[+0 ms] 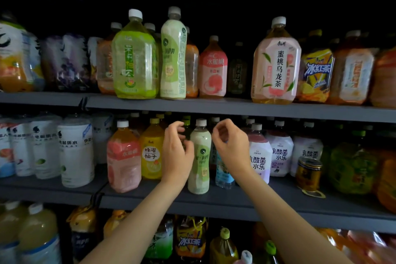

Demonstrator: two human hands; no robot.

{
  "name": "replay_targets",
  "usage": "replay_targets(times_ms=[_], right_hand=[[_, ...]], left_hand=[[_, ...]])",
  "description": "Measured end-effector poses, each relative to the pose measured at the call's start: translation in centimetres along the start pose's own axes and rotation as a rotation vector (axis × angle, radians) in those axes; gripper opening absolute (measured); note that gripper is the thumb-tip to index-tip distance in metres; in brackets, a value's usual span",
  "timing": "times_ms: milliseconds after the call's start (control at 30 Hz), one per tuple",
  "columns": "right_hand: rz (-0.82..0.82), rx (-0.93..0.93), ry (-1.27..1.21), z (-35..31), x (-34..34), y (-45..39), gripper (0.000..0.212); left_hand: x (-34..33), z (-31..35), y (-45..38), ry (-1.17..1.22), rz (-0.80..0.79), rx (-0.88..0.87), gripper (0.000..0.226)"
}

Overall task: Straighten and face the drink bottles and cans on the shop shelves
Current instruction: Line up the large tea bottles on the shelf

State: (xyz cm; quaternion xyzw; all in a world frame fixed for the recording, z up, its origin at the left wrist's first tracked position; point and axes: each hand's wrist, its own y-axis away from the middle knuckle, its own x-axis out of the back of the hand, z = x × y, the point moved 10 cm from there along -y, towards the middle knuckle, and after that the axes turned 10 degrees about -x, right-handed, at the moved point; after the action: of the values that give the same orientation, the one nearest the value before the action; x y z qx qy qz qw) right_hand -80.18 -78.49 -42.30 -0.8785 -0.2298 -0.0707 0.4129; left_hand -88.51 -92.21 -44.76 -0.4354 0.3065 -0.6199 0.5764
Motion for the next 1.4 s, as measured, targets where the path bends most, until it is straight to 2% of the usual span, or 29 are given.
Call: replay_targets(times_ms=[67, 133, 267, 367, 433, 500, 567, 667, 733, 833, 900, 967, 1100, 1167, 1233, 1300, 1400], right_hand=[[-0.111, -0.141, 0.042, 3.1, -1.6, 0.3, 0.013], [-0.188, -0.200, 0.060, 5.5, -2.7, 0.9, 0.026], [-0.349, -0.188, 0.041, 8.0, -5.0, 1.2, 0.051], [-0.454, -0.187, 0.033, 9.0, -7.5, 0.6, 0.069], [-0.513, -0.242, 0.006, 9.4, -9.3, 0.4, 0.068], [-0.546, -0.376, -0.067, 9.9, -10.3, 0.9, 0.066], [-0.525, -0.476, -0.090, 9.9, -10.4, 1.4, 0.066], [-0.563, -0.481, -0.011, 7.6, -9.0, 2.7, 0.061], [-0.628, -0.494, -0.045, 5.0, -7.3, 3.1, 0.057], [-0.788, -0.475, -0.064, -0.5, -4.9, 2.0, 0.040], [-0.933, -0.489, -0.077, -4.6, -3.0, 0.9, 0.033], [-0.877, -0.451, -0.072, -8.7, 0.6, -2.4, 0.039], [-0.572, -0.422, -0.118, -17.4, 9.0, -12.2, 0.053], [-0.486, -0.352, -0.117, -21.4, 12.4, -16.5, 0.053], [-0.401, -0.279, -0.107, -25.1, 15.8, -20.1, 0.050], [-0.313, -0.225, -0.090, -26.9, 18.9, -23.1, 0.052], [-0.172, -0.176, -0.042, -27.4, 23.2, -26.3, 0.051]], left_hand=[[-2.1, -2.8, 1.2, 0.016, -0.126, 0.166, 0.060], [-4.0, -4.3, 1.5, 0.040, -0.210, 0.259, 0.074], [-6.9, -5.1, -0.6, 0.097, -0.219, 0.356, 0.092], [-9.0, -6.0, -1.7, 0.036, -0.254, 0.427, 0.092], [-9.2, -6.2, -2.3, -0.040, -0.269, 0.433, 0.075], [-8.6, -5.2, -2.5, -0.093, -0.349, 0.384, 0.061], [-7.3, -3.3, -2.5, -0.089, -0.463, 0.282, 0.060], [-5.0, -0.8, -3.2, -0.058, -0.637, 0.217, 0.069], [-3.8, 0.8, -4.2, -0.048, -0.739, 0.215, 0.069], [-1.6, 4.0, -7.2, -0.031, -0.776, 0.230, 0.044], [-0.1, 7.1, -10.3, -0.050, -0.801, 0.199, 0.044], [0.8, 11.0, -14.4, -0.070, -0.819, 0.119, 0.052], [3.4, 20.3, -26.5, 0.001, -0.676, -0.041, 0.054], [4.2, 24.6, -31.9, 0.062, -0.637, -0.076, 0.071], [4.7, 27.9, -35.8, 0.128, -0.611, -0.058, 0.080], [4.4, 30.3, -38.1, 0.268, -0.596, 0.003, 0.072], [1.7, 32.2, -38.3, 0.403, -0.688, 0.102, 0.077]])
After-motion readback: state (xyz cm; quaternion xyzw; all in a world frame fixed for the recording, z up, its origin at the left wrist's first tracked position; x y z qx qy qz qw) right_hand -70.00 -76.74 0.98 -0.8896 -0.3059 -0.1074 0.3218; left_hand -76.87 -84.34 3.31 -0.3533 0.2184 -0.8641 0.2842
